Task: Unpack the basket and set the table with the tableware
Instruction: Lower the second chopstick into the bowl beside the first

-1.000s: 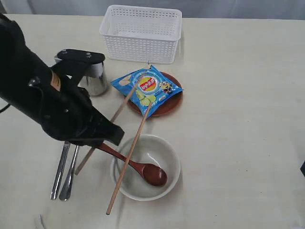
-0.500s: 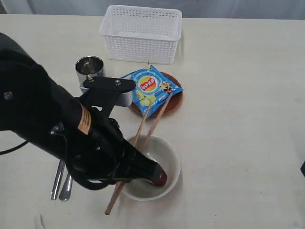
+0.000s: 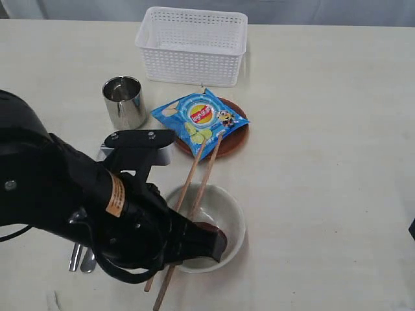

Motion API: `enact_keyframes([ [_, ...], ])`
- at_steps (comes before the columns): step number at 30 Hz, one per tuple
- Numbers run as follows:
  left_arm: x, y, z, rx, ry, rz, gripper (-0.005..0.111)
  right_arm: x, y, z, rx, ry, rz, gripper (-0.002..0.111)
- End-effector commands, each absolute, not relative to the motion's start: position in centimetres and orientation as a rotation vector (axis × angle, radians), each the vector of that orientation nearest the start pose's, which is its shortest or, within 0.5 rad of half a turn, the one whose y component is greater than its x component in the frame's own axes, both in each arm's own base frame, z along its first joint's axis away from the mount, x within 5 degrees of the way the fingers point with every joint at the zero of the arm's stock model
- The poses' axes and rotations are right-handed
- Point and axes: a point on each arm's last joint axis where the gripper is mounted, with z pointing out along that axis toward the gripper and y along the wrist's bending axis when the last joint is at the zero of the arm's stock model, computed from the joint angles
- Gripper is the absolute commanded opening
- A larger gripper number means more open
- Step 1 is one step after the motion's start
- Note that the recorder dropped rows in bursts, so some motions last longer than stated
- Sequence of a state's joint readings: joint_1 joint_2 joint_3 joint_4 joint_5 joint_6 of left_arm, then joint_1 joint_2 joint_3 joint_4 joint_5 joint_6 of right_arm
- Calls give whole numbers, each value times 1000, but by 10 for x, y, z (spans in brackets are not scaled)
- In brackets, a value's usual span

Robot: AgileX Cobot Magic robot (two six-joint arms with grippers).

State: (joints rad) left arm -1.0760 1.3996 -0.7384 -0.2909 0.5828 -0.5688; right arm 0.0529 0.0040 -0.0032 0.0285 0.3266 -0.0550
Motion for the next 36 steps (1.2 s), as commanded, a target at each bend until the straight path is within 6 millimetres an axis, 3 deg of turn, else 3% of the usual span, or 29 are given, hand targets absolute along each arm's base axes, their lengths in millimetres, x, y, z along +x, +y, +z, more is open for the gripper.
enact_keyframes([
  [1, 104, -226, 210, 465, 2900, -668, 0, 54, 4, 184, -80, 1806, 23, 0],
  [12, 105, -229, 194, 481, 2966, -585, 0, 54, 4, 184, -80, 1806, 23, 0],
  [36, 112, -236, 199, 409, 2881, -678, 0, 54, 4, 184, -80, 1806, 23, 0],
])
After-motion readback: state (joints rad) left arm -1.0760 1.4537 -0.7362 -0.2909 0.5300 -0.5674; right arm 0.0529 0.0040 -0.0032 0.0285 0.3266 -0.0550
